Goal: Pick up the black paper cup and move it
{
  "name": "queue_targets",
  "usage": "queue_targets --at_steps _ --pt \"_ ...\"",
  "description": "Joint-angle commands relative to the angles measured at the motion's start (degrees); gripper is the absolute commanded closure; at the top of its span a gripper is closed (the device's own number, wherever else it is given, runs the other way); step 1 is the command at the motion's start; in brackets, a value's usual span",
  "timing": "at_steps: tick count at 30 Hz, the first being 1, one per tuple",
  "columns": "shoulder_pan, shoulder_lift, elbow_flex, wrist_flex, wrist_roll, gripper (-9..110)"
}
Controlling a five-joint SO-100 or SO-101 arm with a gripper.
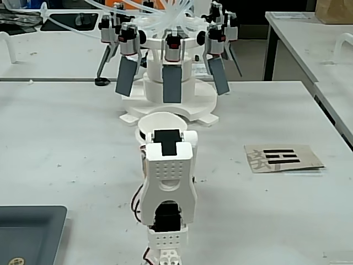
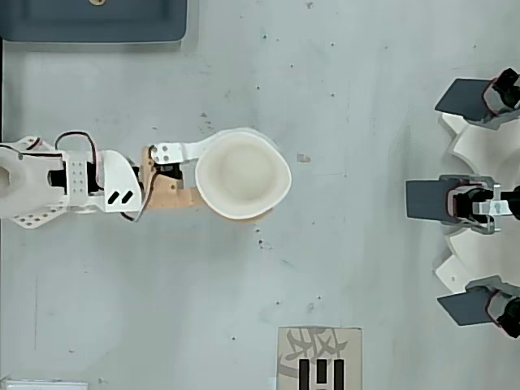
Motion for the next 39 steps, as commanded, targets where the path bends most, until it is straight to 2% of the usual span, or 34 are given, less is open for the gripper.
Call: queue_targets --at_steps 1,21,39 --pt "2.11 0.79 -5.89 2.02 0.88 90" --pt "2.64 -14.68 -37.35 18.28 0.79 90" --pt "3.52 -22.94 -54.14 26.46 -0.18 90"
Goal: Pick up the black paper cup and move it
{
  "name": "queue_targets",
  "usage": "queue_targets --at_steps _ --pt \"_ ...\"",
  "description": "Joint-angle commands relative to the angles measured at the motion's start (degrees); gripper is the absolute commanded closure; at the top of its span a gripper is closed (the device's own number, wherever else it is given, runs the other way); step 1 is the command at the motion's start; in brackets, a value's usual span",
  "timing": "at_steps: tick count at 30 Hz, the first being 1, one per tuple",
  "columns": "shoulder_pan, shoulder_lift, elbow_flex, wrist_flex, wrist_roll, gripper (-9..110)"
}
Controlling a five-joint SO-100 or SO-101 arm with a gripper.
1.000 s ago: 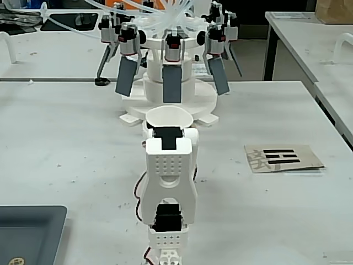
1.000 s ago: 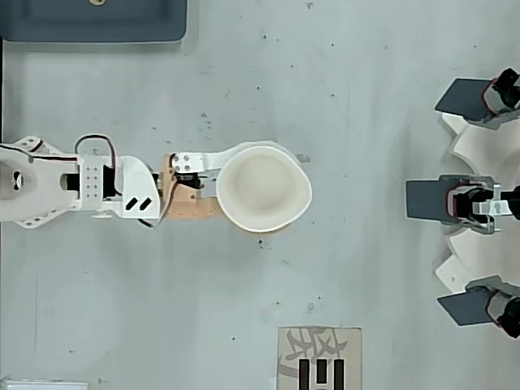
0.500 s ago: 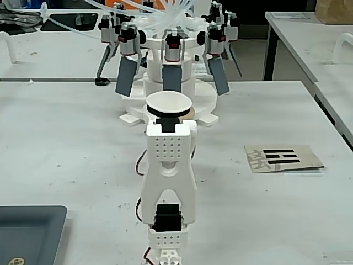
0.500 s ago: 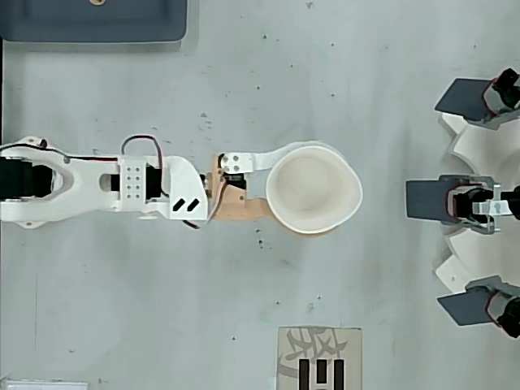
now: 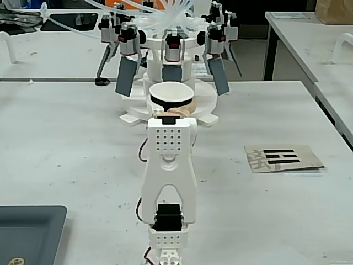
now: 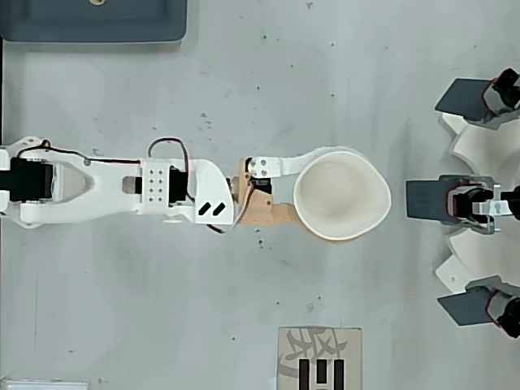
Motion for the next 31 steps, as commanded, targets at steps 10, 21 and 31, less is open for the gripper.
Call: queue_targets --at_steps 10,21,31 --pt "0.53 -2.02 -9.23 3.08 -1.23 90" --pt "0.53 -5.8 -14.24 5.01 -1.49 91" --pt "0.53 -6.24 -15.29 5.71 -1.49 91"
